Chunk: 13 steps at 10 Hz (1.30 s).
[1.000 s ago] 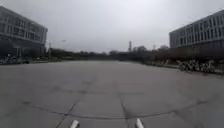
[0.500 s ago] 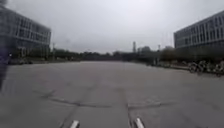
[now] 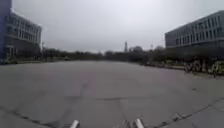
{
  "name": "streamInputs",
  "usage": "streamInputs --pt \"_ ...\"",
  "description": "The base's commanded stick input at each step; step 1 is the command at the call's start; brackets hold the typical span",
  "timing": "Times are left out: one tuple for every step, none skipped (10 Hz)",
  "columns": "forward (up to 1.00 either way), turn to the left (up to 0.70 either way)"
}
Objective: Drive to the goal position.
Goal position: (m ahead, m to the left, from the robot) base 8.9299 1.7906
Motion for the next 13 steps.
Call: streamInputs --pt "1.00 0.00" --pt "1.00 0.00" --pt "1.00 0.00" --pt "1.00 0.00" --pt "1.00 0.00" --pt "1.00 0.00" --pt "1.00 0.00" --pt "1.00 0.00" --pt "1.00 0.00" --pt "1.00 0.00" --pt "1.00 0.00" --pt "1.00 0.00" --pt "1.00 0.00"
